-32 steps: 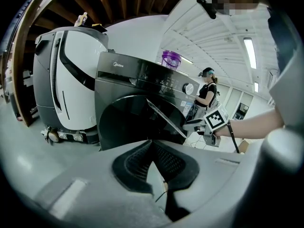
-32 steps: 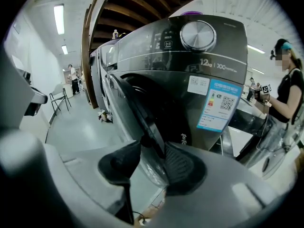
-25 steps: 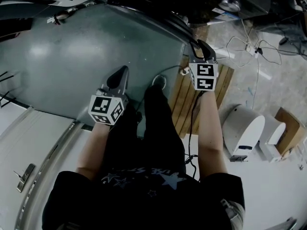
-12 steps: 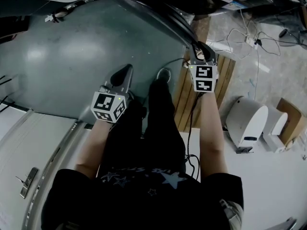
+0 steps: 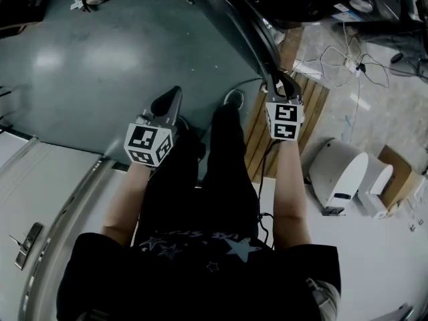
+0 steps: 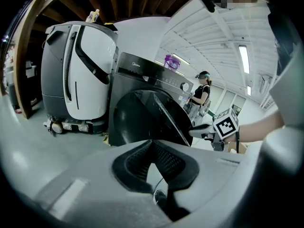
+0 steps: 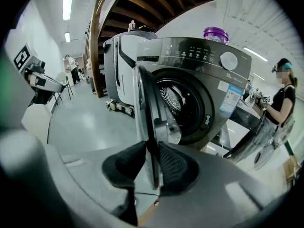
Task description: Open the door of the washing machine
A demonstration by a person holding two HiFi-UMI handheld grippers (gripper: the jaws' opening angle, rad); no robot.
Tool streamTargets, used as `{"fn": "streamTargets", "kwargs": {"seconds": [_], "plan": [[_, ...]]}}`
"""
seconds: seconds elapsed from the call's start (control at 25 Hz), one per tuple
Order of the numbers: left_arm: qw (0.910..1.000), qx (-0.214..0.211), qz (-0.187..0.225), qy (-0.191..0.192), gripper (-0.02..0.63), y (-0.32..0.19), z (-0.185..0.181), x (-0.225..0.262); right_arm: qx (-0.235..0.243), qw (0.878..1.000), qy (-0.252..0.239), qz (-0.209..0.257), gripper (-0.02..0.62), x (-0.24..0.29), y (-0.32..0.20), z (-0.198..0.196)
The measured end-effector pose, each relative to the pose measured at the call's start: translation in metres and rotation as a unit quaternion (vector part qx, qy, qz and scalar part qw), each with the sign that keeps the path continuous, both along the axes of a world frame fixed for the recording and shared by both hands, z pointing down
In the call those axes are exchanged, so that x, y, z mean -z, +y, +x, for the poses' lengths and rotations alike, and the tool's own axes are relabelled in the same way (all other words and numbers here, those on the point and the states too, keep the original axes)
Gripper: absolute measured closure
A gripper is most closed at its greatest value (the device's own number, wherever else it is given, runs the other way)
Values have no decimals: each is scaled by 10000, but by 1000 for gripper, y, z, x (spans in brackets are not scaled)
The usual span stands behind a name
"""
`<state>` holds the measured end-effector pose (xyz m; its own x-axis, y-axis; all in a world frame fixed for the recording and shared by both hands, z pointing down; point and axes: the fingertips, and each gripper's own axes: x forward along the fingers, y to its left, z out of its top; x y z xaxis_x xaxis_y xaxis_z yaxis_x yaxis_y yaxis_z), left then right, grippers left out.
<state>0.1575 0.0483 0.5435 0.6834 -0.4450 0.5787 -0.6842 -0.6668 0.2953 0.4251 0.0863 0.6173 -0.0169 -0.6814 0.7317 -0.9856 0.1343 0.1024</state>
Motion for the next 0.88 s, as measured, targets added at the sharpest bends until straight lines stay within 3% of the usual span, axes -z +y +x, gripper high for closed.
{"fn": "streamTargets", "kwargs": {"seconds": [0.44, 0.88], "plan": [[9991, 422, 46, 8, 595, 16, -77, 2, 670, 9972, -243, -237, 513, 0, 19, -111], [9953, 962, 71, 42, 595, 39, -155, 8, 900, 9925, -766, -309, 476, -1, 20, -223]]}}
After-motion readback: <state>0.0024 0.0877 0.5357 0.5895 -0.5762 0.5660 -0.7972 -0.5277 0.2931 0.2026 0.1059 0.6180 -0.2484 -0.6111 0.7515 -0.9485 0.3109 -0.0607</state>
